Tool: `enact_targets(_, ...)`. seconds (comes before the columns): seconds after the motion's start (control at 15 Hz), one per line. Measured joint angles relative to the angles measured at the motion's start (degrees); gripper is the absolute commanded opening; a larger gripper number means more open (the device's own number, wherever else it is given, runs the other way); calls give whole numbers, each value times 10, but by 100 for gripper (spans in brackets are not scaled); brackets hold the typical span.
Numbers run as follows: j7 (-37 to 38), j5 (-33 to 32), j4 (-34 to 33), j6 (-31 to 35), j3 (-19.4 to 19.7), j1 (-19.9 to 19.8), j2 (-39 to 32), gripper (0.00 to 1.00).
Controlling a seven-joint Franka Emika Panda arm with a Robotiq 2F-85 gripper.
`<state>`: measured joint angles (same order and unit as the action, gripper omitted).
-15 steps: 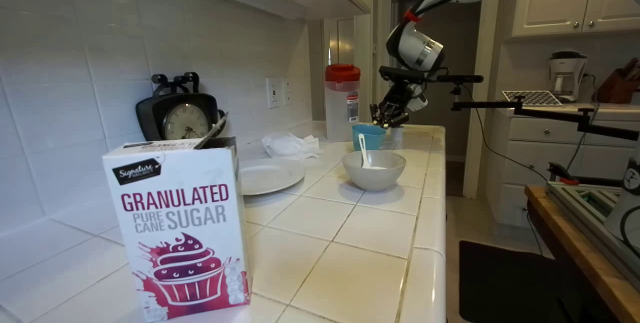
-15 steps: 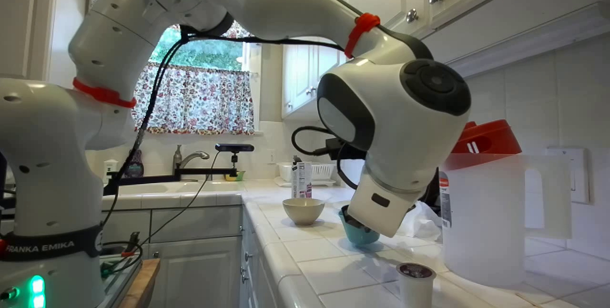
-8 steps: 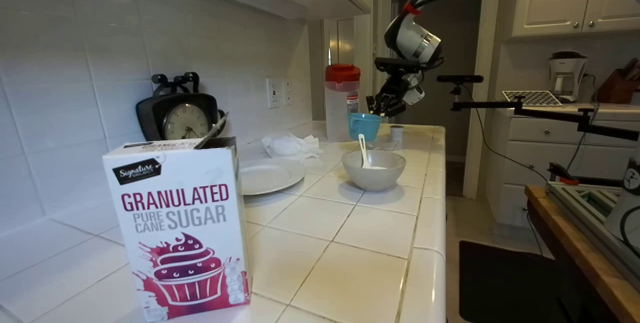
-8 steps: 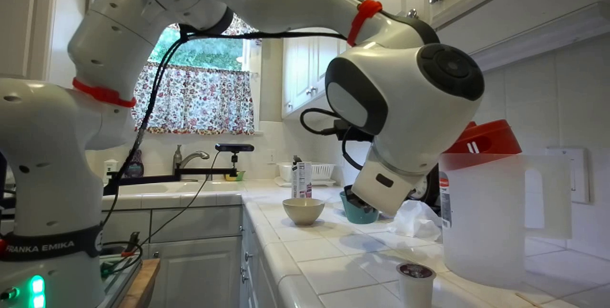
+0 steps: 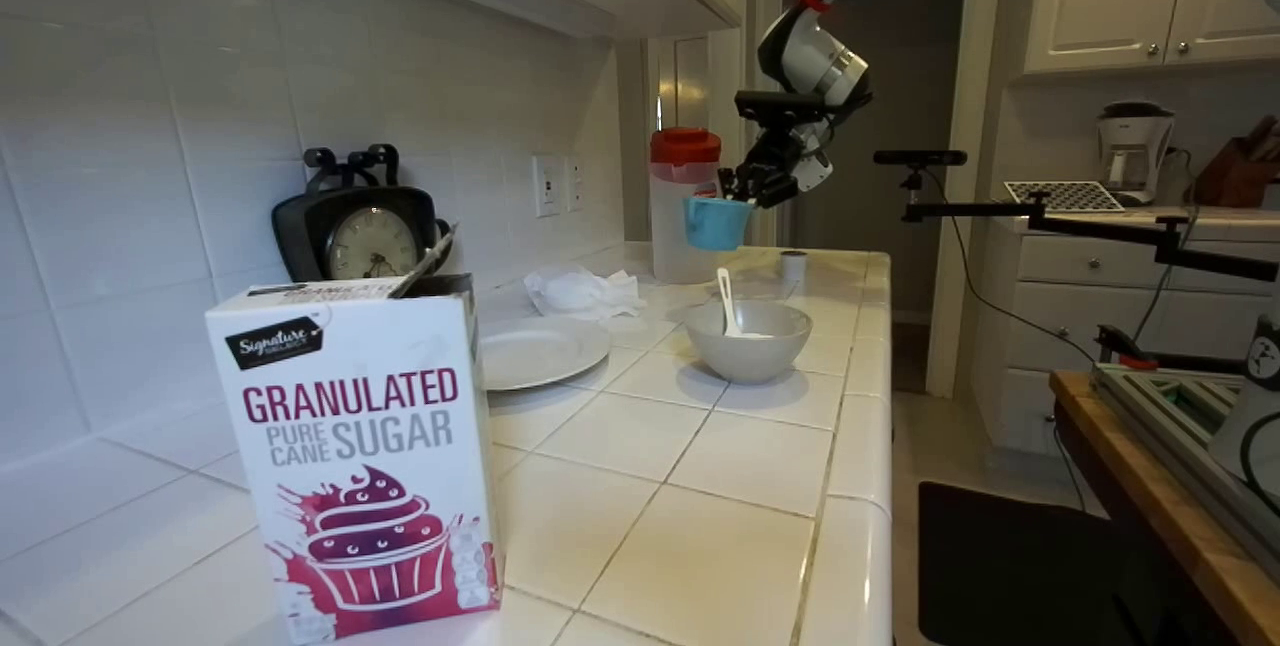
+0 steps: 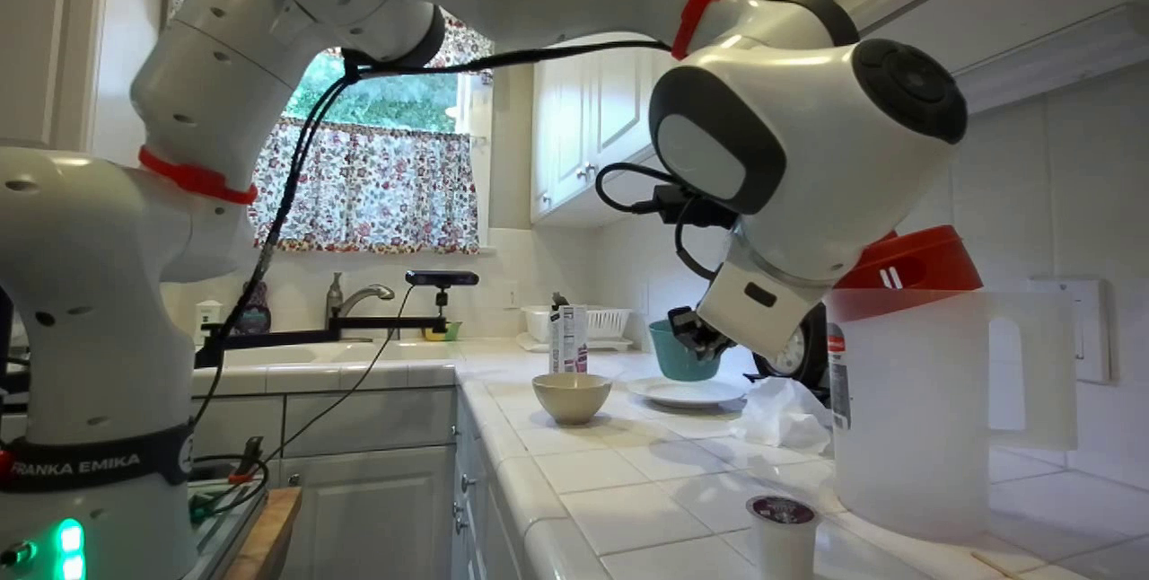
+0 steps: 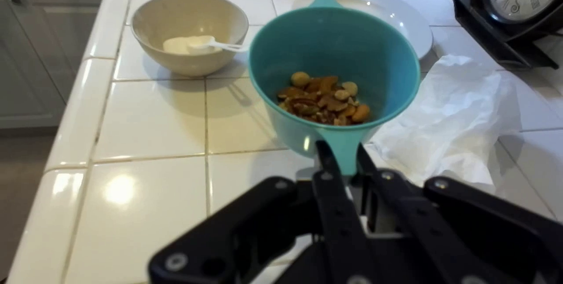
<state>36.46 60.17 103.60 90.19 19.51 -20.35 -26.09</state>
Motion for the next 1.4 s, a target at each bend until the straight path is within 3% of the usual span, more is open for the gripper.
enact_targets(0.67,0,-9,-97,-44,-5,-17,-53,3)
enact_targets(1.4,-19,-9,-99,40,-27,12,-44,3)
